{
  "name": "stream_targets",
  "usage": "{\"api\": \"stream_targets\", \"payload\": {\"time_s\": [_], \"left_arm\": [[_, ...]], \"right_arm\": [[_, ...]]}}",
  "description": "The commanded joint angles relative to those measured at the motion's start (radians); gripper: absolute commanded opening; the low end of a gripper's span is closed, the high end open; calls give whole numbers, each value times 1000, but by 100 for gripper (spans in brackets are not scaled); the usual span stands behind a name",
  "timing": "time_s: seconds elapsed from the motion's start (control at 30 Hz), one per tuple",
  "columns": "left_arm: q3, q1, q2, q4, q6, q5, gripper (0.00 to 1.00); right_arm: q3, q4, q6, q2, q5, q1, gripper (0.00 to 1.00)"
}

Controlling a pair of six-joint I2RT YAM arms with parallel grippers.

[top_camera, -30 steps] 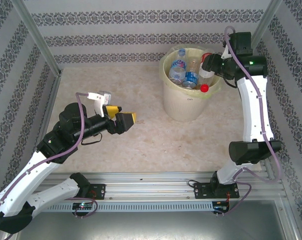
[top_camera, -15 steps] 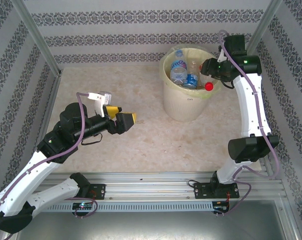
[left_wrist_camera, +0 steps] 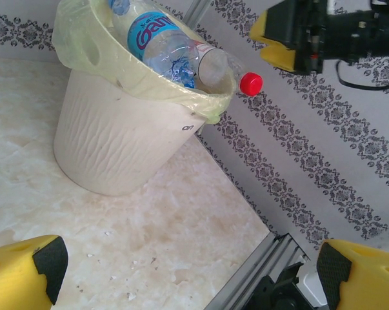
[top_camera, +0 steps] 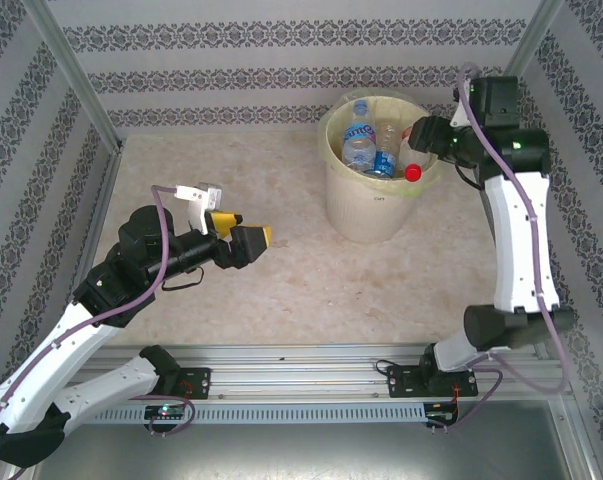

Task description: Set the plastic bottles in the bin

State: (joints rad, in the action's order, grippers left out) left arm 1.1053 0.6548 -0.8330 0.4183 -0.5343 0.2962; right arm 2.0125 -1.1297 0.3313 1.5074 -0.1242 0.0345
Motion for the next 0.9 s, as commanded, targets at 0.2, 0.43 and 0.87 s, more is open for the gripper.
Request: {"api": "stream_targets", "payload": {"time_s": [0.2, 0.43, 0.87], "left_arm": [[-9, 15, 5, 1, 2, -8, 100], [-11, 14, -20, -32, -19, 13, 100], [-27, 14, 7, -10, -26, -3, 100]], "right_arm": [[-310, 20, -6, -276, -145, 21, 58], [-397, 67, 20, -285, -137, 24, 47], [-387, 118, 29, -193, -48, 18, 39]]}}
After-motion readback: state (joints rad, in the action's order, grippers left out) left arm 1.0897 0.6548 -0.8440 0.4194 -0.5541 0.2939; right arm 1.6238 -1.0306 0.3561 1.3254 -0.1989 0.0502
